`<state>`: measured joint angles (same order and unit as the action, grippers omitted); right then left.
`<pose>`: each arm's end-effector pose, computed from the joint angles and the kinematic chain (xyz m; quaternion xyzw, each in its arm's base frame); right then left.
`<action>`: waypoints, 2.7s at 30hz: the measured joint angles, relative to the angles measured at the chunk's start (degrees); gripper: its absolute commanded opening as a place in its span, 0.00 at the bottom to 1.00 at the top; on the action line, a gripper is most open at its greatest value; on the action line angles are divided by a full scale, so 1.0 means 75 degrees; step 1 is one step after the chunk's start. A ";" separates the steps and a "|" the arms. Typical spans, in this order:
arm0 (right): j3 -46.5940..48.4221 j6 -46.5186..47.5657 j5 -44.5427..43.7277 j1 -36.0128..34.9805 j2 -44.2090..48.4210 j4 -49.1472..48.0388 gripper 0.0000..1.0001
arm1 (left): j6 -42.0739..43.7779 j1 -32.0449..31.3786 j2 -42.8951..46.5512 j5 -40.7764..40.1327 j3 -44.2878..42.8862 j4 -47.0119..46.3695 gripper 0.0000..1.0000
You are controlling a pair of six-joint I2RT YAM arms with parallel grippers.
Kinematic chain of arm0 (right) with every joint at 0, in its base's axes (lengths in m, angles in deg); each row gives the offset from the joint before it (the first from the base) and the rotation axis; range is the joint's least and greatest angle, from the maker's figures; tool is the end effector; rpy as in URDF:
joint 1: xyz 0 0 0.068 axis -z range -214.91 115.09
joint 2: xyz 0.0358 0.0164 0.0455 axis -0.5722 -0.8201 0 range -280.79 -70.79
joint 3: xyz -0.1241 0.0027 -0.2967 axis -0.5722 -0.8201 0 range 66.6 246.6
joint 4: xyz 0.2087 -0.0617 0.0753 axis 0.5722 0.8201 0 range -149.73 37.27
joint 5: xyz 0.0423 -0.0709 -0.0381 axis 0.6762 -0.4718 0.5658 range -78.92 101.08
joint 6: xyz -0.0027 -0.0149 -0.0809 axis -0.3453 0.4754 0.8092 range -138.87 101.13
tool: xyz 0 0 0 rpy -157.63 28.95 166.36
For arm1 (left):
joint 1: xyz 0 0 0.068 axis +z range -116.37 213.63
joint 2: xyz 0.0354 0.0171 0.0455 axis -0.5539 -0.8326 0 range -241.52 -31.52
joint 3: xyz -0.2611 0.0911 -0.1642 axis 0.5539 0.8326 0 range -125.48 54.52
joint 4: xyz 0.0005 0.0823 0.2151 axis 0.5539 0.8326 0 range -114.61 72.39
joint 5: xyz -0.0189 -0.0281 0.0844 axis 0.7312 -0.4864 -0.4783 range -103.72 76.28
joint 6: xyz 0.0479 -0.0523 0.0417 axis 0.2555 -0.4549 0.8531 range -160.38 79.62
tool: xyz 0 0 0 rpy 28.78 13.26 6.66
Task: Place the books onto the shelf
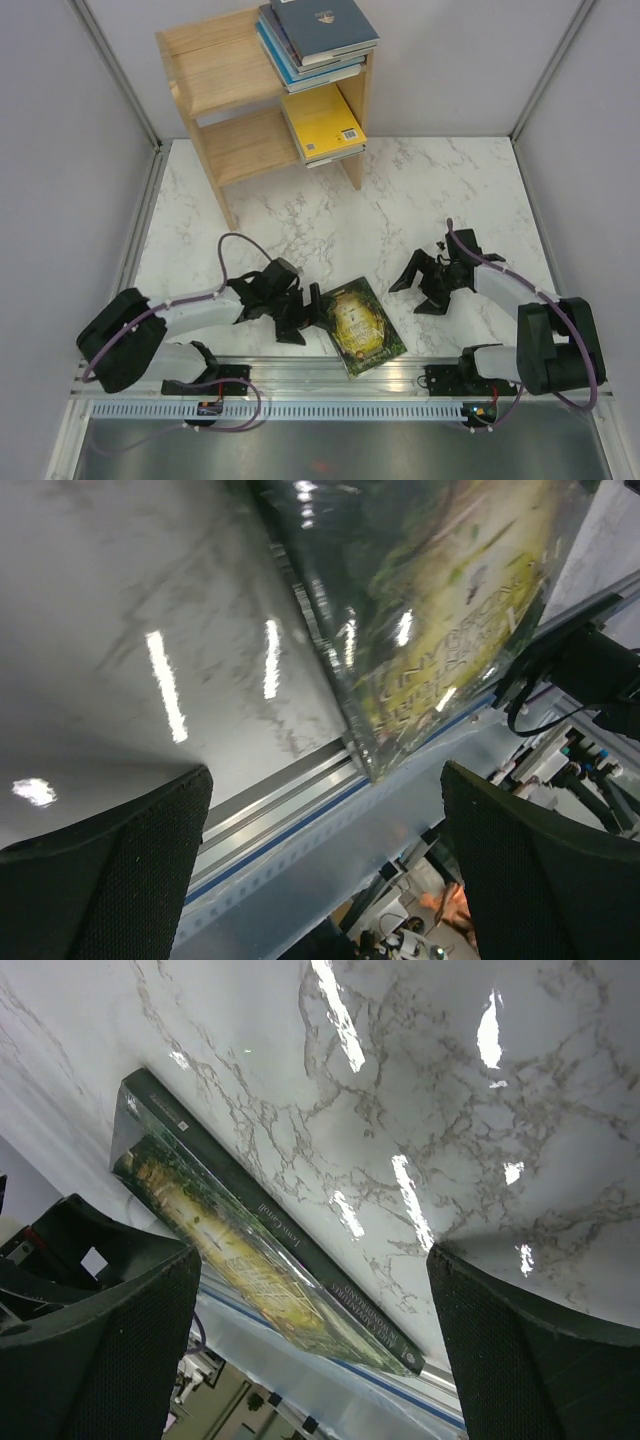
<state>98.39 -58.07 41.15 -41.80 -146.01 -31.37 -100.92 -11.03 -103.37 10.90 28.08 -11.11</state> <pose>0.1714 0.0569 0.1863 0.2259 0.9274 0.2954 0.0403 0.1107 -0.1514 0.1844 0.0733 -0.9402 0.3327 0.0042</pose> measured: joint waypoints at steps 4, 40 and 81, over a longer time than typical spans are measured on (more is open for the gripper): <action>-0.0245 0.0041 0.0204 0.0017 0.0087 -0.0154 0.98 | -0.0259 -0.0557 -0.1346 0.0172 -0.0731 -0.0924 0.99; -0.3223 -0.3328 0.2524 -0.0784 0.1463 -0.5654 0.00 | -0.2337 -0.0560 -0.3357 0.1585 -0.0122 -0.5878 0.69; -0.0510 -0.6560 0.1521 -0.0836 0.2774 -0.6910 0.03 | -0.2722 0.1352 0.0903 0.0274 -0.2550 -0.1760 0.12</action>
<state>94.57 -107.27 52.56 -48.08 -125.21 -83.20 -121.33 -0.89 -96.59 12.96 8.95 -24.31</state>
